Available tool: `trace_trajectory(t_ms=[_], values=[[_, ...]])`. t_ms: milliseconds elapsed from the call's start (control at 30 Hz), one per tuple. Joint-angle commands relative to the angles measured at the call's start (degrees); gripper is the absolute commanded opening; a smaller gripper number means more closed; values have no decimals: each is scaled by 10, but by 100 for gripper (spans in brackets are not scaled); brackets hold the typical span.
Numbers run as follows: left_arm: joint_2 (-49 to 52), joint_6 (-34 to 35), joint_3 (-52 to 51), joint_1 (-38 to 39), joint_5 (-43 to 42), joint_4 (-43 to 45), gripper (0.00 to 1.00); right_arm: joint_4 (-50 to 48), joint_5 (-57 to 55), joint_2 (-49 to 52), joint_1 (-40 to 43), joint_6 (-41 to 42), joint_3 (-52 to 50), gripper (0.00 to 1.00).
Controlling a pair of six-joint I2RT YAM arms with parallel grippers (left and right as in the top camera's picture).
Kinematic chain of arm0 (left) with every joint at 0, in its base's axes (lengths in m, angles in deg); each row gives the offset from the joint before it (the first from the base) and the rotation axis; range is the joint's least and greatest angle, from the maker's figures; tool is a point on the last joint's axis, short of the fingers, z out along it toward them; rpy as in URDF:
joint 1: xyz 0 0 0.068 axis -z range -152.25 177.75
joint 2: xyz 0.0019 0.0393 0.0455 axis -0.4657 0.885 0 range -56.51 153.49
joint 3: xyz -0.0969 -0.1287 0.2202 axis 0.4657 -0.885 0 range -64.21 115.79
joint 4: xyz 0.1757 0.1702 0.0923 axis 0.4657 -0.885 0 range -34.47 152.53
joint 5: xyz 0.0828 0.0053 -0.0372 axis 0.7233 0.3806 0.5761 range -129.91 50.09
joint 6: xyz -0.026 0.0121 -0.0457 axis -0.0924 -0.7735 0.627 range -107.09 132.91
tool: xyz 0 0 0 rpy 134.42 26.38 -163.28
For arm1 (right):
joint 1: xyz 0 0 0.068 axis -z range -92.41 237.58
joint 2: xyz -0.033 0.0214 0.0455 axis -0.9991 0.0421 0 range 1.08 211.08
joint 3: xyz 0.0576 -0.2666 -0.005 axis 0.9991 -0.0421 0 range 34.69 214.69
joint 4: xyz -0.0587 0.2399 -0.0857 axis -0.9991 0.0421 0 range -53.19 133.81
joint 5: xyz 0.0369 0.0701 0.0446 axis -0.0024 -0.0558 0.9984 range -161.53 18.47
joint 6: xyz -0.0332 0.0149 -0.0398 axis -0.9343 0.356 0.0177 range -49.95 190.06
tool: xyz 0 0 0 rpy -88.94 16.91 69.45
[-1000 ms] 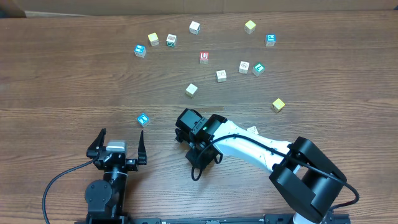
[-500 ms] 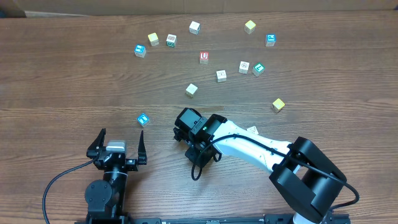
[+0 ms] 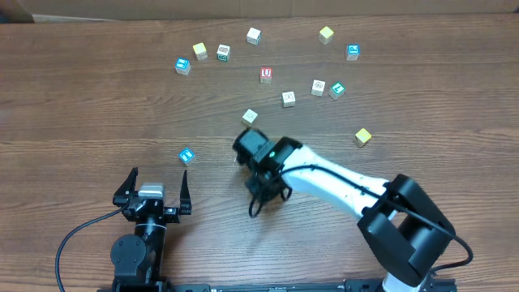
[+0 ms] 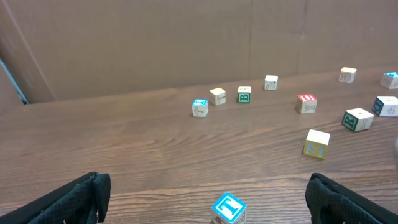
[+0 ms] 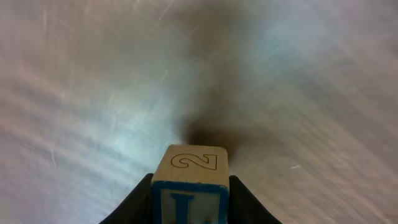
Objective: Form a horizontal line
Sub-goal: 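Lower the blue L block onto the table and open the right gripper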
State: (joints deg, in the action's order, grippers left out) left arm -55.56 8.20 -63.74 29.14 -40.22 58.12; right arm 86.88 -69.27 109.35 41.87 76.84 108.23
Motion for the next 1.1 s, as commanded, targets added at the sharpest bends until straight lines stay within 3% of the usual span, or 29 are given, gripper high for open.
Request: trace_trajectory(t_ms=[0, 300, 433, 1067], values=[[-6, -11, -2, -2, 3, 0, 100, -3, -6, 2, 25, 70, 38, 29], [-6, -11, -2, -2, 3, 0, 100, 16, 43, 2, 42, 159, 45, 24], [-6, -11, -2, -2, 3, 0, 99, 18, 24, 3, 24, 159, 44, 24], [-6, -11, -2, -2, 3, 0, 100, 23, 3, 19, 19, 176, 44, 38]])
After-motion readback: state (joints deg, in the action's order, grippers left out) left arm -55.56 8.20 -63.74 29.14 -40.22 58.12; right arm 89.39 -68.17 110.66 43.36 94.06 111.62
